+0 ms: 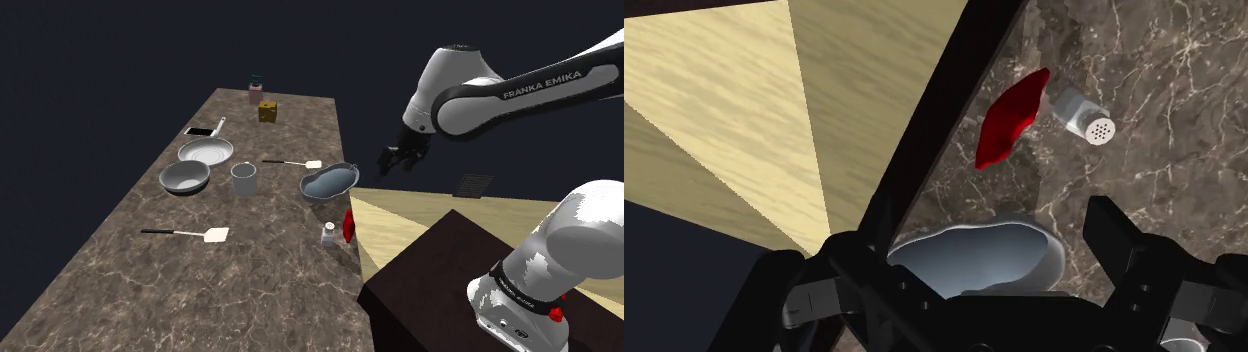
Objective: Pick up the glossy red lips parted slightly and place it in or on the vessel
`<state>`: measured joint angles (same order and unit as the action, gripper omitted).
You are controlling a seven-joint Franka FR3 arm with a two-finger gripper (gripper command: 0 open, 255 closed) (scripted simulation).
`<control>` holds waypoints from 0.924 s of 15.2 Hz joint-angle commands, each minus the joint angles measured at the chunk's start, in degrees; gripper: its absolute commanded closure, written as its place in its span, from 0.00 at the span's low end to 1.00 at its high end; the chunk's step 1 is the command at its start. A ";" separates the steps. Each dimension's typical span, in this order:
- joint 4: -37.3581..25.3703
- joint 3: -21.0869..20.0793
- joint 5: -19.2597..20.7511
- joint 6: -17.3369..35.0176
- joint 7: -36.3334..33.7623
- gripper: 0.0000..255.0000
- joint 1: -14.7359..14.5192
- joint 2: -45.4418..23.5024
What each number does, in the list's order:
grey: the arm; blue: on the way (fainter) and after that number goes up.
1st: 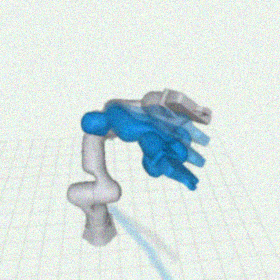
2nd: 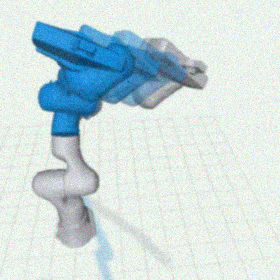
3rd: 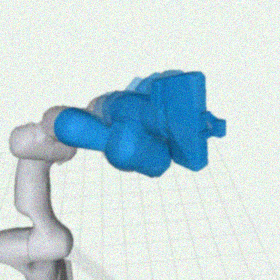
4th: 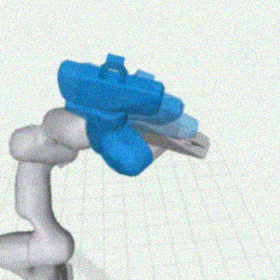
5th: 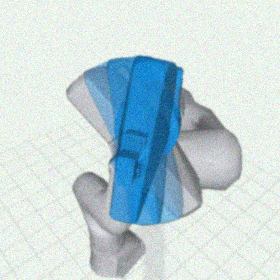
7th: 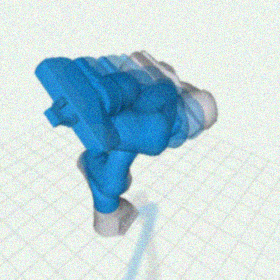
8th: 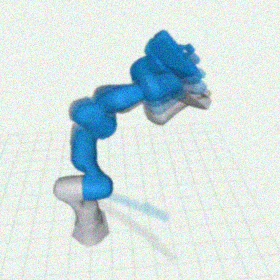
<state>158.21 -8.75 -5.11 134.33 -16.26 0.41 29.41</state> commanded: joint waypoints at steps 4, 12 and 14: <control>0.75 -4.99 2.40 13.60 -8.03 0.00 1.91 -11.90; -5.32 -9.55 31.43 29.44 -38.57 0.00 8.42 -35.35; -8.61 -5.12 41.69 31.12 -48.66 0.00 5.07 -41.24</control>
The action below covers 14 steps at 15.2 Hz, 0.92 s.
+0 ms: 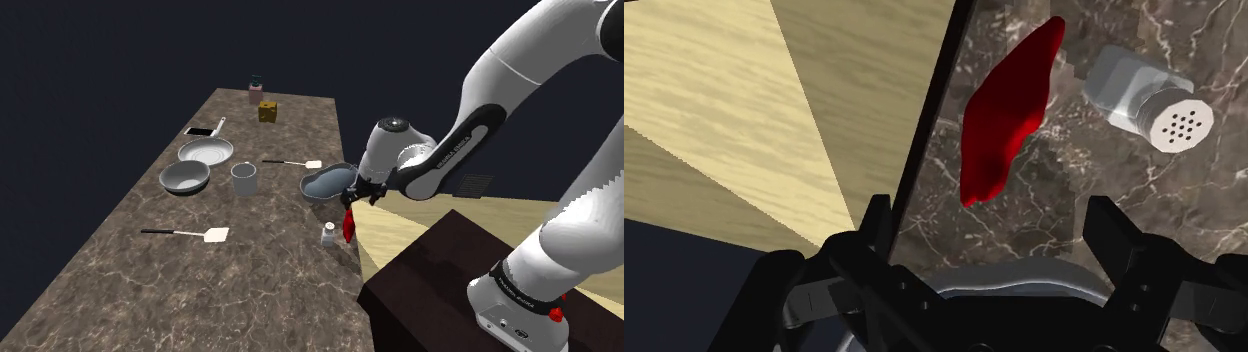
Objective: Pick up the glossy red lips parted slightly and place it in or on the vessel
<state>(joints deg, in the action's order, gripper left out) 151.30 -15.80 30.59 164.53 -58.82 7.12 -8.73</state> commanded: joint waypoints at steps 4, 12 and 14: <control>-6.42 8.95 15.47 3.24 -16.43 0.00 -7.87 -10.55; -9.95 14.68 21.93 6.81 -22.27 0.00 -12.13 -17.11; -9.95 14.68 21.92 6.81 -22.27 0.00 -12.14 -17.11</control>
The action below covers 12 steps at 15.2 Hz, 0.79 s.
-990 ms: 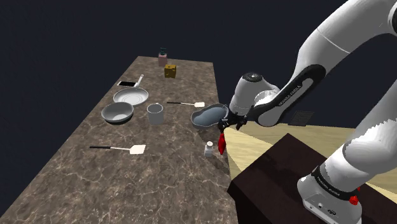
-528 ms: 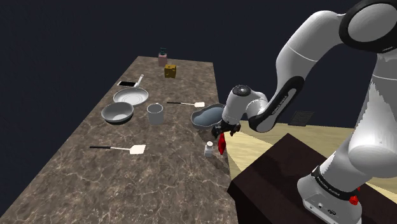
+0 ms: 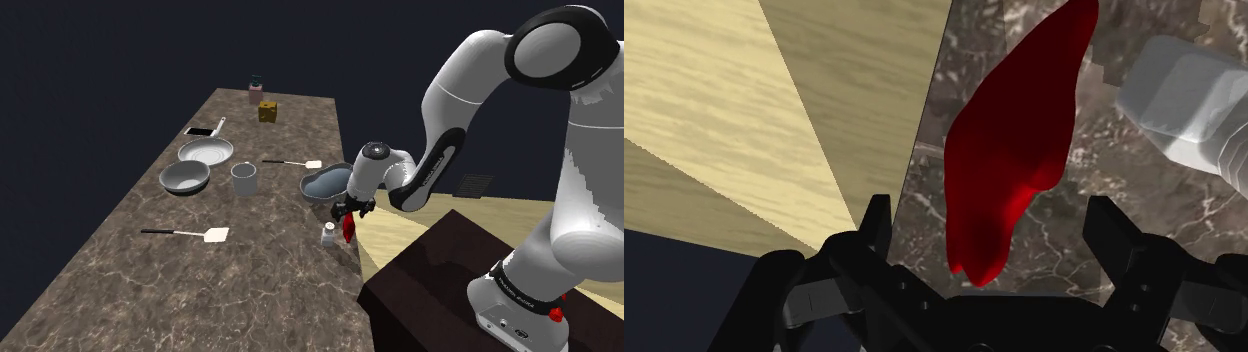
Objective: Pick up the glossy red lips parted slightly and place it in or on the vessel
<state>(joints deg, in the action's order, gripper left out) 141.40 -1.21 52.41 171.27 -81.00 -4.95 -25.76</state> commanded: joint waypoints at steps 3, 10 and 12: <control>-0.05 0.10 0.10 0.06 -0.09 0.00 -0.07 -0.09; -0.05 0.06 0.06 0.04 -0.06 1.00 -0.05 -0.07; -0.07 0.05 0.05 0.03 -0.05 1.00 -0.05 -0.09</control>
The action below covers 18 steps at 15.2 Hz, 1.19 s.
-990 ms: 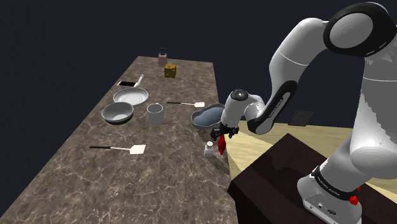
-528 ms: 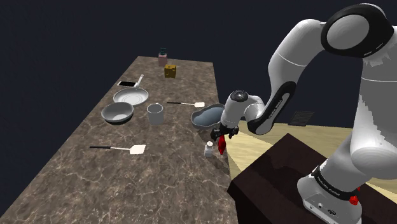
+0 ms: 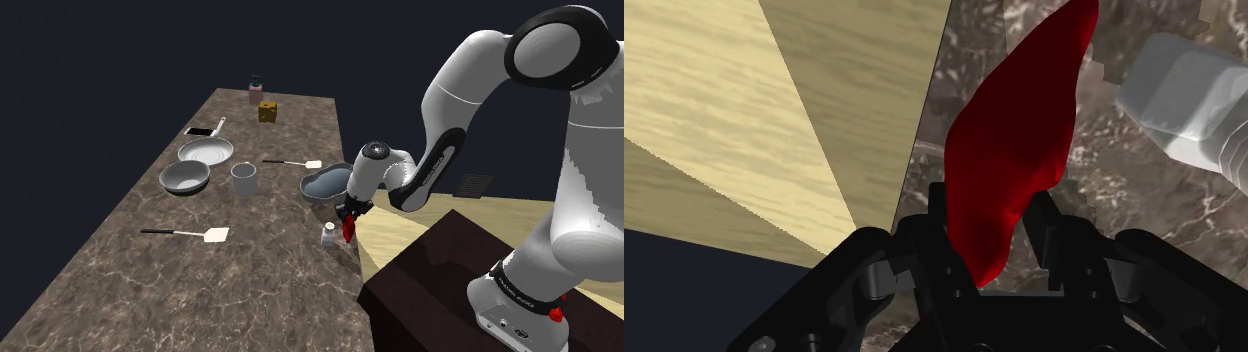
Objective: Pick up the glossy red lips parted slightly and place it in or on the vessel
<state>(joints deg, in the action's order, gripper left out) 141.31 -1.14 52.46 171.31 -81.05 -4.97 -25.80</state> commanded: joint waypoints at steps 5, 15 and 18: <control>1.45 -2.79 -2.94 -1.76 3.02 1.00 2.35 2.84; 5.24 -11.82 -15.29 -7.42 14.19 1.00 9.35 12.27; 6.05 -14.15 -19.58 -9.13 17.77 1.00 10.91 15.10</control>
<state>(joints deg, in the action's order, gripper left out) 147.13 -14.29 34.72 162.96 -64.74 5.35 -11.80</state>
